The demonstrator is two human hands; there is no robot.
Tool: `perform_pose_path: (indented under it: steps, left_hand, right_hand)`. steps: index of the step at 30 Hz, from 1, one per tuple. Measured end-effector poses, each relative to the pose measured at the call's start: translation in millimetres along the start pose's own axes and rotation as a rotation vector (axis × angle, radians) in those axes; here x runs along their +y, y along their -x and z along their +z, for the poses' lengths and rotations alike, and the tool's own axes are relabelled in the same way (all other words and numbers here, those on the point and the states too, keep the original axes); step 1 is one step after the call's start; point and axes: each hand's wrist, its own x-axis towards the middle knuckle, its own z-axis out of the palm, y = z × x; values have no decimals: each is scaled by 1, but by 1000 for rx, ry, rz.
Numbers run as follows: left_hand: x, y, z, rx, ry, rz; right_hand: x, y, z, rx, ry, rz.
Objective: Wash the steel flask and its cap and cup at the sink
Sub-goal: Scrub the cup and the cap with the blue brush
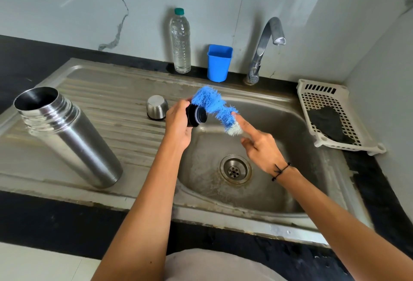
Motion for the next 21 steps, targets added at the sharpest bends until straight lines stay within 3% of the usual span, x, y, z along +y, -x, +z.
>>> perform_pose_path:
  steps: [5,8,13,21]
  left_hand:
    - [2,1,2,28,130,-41]
    - [-1,1,5,60,239,-86]
    - [-9,0,12,89,286,-178]
    - [3,0,4,113,448,-246]
  right_hand:
    - [5,9,4,-34,-32,87]
    - [-1,13,5,37,-47,102]
    - [-17,9,13,100,40,-41]
    - [3,19,15,149,178,-40]
